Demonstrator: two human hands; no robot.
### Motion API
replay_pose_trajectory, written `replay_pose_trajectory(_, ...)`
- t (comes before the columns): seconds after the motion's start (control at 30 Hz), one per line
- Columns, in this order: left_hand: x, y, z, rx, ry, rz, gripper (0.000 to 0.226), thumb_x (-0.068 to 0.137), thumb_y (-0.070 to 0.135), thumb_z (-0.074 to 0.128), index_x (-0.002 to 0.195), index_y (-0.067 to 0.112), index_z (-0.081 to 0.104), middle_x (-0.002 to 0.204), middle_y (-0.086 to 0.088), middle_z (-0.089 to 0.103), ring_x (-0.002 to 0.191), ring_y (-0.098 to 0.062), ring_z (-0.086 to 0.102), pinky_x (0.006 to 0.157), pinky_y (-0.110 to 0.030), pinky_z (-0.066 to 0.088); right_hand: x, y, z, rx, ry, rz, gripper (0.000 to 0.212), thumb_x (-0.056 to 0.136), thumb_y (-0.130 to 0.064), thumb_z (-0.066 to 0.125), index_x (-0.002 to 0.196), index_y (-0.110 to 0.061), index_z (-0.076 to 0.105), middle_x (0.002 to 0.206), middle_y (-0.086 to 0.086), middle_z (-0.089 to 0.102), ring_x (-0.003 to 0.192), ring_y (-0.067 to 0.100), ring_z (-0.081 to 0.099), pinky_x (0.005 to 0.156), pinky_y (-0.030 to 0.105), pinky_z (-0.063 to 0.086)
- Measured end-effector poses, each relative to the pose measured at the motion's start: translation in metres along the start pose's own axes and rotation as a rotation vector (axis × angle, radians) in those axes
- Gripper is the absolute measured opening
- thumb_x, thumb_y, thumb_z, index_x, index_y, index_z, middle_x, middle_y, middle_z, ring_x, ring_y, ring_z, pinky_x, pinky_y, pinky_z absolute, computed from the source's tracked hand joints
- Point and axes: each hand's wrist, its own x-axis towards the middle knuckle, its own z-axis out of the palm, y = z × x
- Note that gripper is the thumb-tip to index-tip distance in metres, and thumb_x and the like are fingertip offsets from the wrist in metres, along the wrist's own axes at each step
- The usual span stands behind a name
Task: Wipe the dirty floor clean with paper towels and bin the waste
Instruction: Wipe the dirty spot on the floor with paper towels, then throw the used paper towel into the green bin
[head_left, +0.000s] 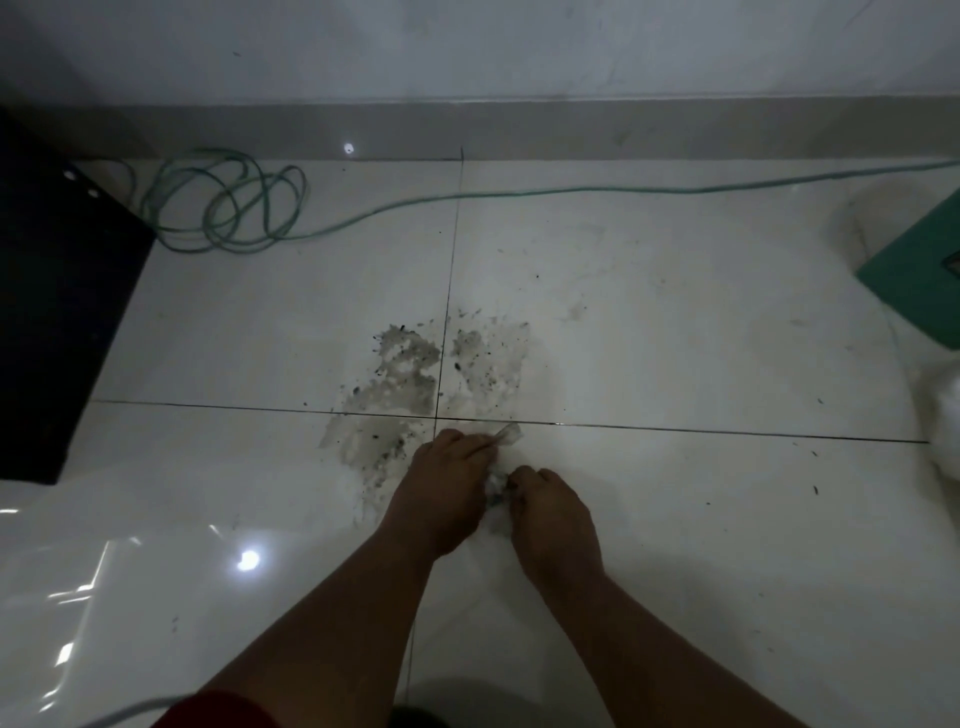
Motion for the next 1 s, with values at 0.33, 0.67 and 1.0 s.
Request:
replay_pose_trajectory(0.33, -0.021, 0.009, -0.002, -0.031, 0.098, -0.198, 0.013, 0.076, 0.013, 0.081, 0.088, 0.013, 0.075, 0.092, -0.005, 0.067, 0.082, -0.02, 0.063, 0.07, -0.029, 0.056, 0.008, -0.024, 0.013, 0.035, -0.15, -0.083, 0.046, 0.093, -0.028, 0.045, 0.136, -0.01, 0.047, 0.131, 0.007, 0.05, 0.111, 0.022, 0.047, 0.091, 0.025, 0.04)
replay_pose_trajectory(0.67, -0.023, 0.029, -0.01, -0.418, -0.103, -0.633, 0.017, 0.084, 0.026, 0.068, 0.077, 0.013, 0.076, 0.076, -0.003, 0.071, 0.07, -0.014, 0.066, 0.067, -0.021, 0.05, -0.014, -0.022, 0.001, -0.032, -0.177, -0.119, 0.025, 0.09, -0.021, 0.056, 0.109, -0.015, 0.07, 0.108, 0.009, 0.06, 0.097, 0.026, 0.058, 0.082, 0.034, 0.046)
replay_pose_trajectory(1.0, 0.028, 0.111, -0.068, -1.263, -0.111, -0.66, 0.016, 0.084, 0.021, 0.073, 0.094, 0.009, 0.078, 0.095, -0.009, 0.078, 0.089, -0.021, 0.075, 0.073, -0.031, 0.061, -0.012, 0.022, -0.098, 0.684, 0.295, 0.236, 0.025, 0.081, -0.018, 0.08, 0.103, -0.022, 0.068, 0.089, -0.008, 0.071, 0.076, 0.0, 0.066, 0.072, 0.013, 0.052)
